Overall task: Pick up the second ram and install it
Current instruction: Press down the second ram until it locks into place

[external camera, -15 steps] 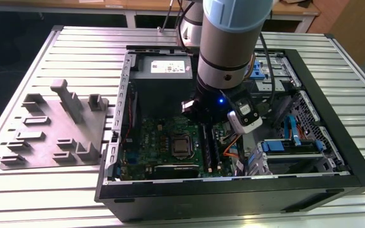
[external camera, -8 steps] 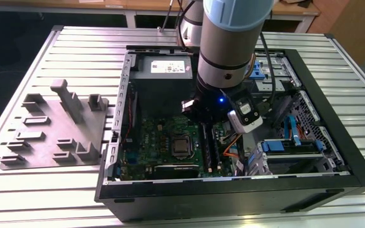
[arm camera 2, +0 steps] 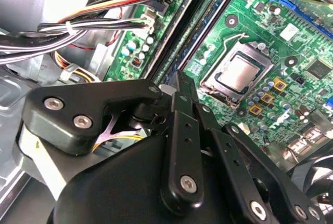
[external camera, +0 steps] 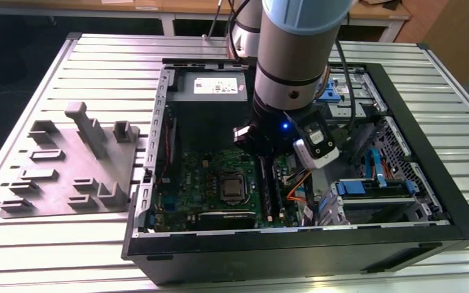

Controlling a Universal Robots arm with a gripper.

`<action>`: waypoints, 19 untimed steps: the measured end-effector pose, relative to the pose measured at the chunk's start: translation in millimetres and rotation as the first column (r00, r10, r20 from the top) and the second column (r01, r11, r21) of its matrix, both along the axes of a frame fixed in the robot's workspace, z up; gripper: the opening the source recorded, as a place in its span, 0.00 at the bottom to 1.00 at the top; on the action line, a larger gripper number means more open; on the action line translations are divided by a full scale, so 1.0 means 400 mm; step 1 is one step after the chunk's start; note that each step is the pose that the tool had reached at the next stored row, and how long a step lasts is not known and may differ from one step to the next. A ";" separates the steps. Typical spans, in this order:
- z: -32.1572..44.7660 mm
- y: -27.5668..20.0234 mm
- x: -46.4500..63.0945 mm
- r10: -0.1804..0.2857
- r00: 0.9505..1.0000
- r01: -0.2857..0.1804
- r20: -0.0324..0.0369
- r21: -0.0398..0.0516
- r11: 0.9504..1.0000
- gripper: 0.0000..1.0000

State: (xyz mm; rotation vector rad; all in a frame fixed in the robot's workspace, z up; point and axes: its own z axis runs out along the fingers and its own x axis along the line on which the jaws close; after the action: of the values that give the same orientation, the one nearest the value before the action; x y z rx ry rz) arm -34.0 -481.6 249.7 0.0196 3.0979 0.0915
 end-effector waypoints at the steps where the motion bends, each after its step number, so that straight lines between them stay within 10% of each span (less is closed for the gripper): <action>1: 0.000 0.001 0.000 0.000 1.000 0.000 0.000 0.001 1.000 0.10; 19: -0.004 0.051 0.000 0.000 1.000 0.000 0.000 0.005 1.000 0.10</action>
State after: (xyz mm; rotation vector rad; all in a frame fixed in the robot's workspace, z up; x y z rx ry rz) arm -33.9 -461.1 248.1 0.0197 3.0977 0.0992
